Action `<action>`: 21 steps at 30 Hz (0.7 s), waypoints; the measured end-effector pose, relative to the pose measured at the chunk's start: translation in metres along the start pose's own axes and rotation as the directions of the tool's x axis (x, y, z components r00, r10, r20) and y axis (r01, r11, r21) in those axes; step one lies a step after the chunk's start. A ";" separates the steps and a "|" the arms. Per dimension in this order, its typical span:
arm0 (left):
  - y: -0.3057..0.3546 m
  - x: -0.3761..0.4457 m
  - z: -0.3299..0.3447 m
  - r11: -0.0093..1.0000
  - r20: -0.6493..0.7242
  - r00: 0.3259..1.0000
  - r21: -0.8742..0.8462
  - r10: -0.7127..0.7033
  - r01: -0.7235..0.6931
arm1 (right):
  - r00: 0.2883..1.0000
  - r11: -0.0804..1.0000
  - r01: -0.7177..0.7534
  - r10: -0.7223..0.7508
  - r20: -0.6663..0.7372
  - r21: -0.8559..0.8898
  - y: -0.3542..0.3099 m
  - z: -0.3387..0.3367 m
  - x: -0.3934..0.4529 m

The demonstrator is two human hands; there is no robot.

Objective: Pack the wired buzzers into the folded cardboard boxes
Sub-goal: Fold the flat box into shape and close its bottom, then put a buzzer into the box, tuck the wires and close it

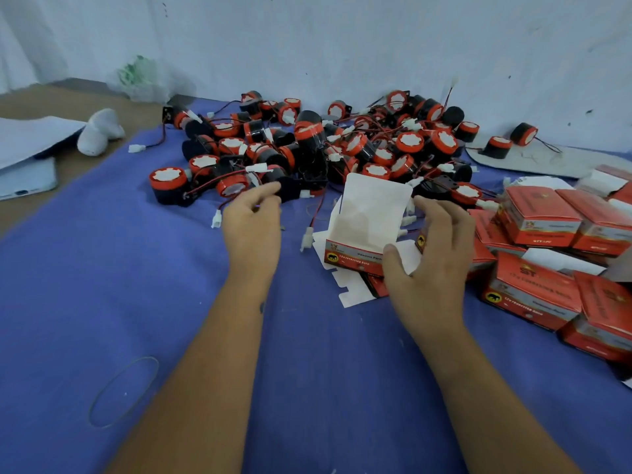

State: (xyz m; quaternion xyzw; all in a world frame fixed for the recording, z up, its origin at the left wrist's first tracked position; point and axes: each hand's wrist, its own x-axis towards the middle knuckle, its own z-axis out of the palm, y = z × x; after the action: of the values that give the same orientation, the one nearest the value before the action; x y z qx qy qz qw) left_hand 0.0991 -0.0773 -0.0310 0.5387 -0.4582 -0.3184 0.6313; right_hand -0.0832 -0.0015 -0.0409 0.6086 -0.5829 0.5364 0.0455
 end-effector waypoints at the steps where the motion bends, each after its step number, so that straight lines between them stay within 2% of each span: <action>1: 0.005 0.000 -0.003 0.988 -0.008 0.999 -0.152 -0.040 0.038 | 0.999 0.999 0.037 -0.037 -0.035 0.000 -0.002 -0.001 0.000; 2: 0.010 -0.001 -0.006 0.962 0.015 0.998 -0.264 -0.061 0.063 | 0.996 0.997 0.075 -0.074 -0.055 0.014 -0.004 -0.001 0.000; 4: 0.018 -0.007 -0.010 0.951 0.089 0.996 -0.310 0.005 0.023 | 0.992 0.986 0.129 -0.126 -0.033 0.107 -0.010 0.000 -0.002; 7: 0.024 -0.029 -0.001 0.970 0.146 0.973 -0.191 0.181 -0.151 | 0.992 0.956 0.058 -0.088 0.090 0.288 -0.024 0.006 -0.010; 10: 0.028 -0.053 0.014 0.931 0.122 0.923 -0.058 0.364 -0.360 | 0.974 0.934 -0.051 -0.032 0.224 0.355 -0.031 0.011 -0.015; 13: 0.029 -0.060 0.018 0.840 0.071 0.839 0.021 0.539 -0.542 | 0.953 0.907 -0.133 0.006 0.302 0.400 -0.029 0.011 -0.013; 16: 0.040 -0.063 0.020 0.692 0.076 0.694 0.056 0.716 -0.720 | 0.945 0.900 -0.160 0.021 0.328 0.405 -0.028 0.015 -0.013; 18: 0.053 -0.067 0.021 0.665 0.050 0.665 0.008 0.746 -0.747 | 0.938 0.895 -0.163 0.011 0.345 0.416 -0.033 0.021 -0.009; 21: 0.075 -0.073 0.020 0.707 0.028 0.714 -0.175 0.700 -0.686 | 0.920 0.945 -0.098 -0.034 0.391 0.312 -0.036 0.030 -0.005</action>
State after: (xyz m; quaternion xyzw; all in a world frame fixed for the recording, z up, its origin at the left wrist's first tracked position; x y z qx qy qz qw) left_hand 0.0461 -0.0035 0.0244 0.2624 -0.6300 -0.1164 0.7216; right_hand -0.0364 -0.0077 -0.0364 0.6926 -0.4935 0.4936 -0.1819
